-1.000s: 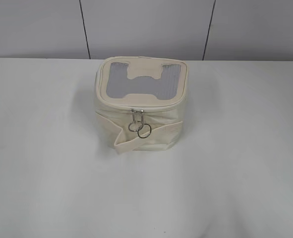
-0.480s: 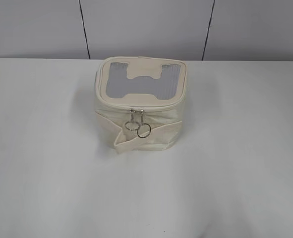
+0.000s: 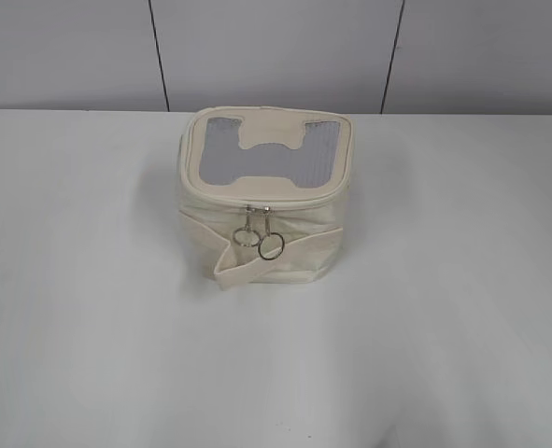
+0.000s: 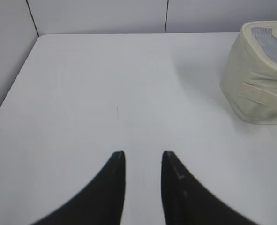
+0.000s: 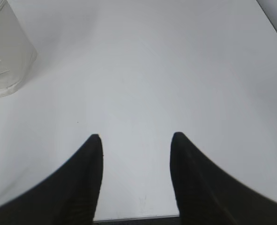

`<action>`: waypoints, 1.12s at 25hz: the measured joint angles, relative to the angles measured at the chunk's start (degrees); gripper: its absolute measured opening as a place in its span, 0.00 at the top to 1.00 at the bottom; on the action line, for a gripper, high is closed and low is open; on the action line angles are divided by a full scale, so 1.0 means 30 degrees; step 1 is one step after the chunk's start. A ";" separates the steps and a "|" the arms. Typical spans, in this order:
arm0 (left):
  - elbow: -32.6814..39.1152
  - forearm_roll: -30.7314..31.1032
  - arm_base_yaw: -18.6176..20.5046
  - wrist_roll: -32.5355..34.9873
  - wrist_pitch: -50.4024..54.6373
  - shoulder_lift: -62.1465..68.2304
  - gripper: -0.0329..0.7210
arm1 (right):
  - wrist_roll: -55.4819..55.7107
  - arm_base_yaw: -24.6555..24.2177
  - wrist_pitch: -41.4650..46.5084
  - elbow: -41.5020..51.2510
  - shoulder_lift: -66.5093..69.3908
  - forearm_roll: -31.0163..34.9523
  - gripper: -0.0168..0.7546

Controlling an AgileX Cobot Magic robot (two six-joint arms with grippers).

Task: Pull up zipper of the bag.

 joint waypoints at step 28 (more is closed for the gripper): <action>0.0015 0.0000 0.0000 0.0000 0.0000 0.0000 0.68 | 0.0026 0.0000 -0.0005 0.0000 0.0000 0.0000 0.49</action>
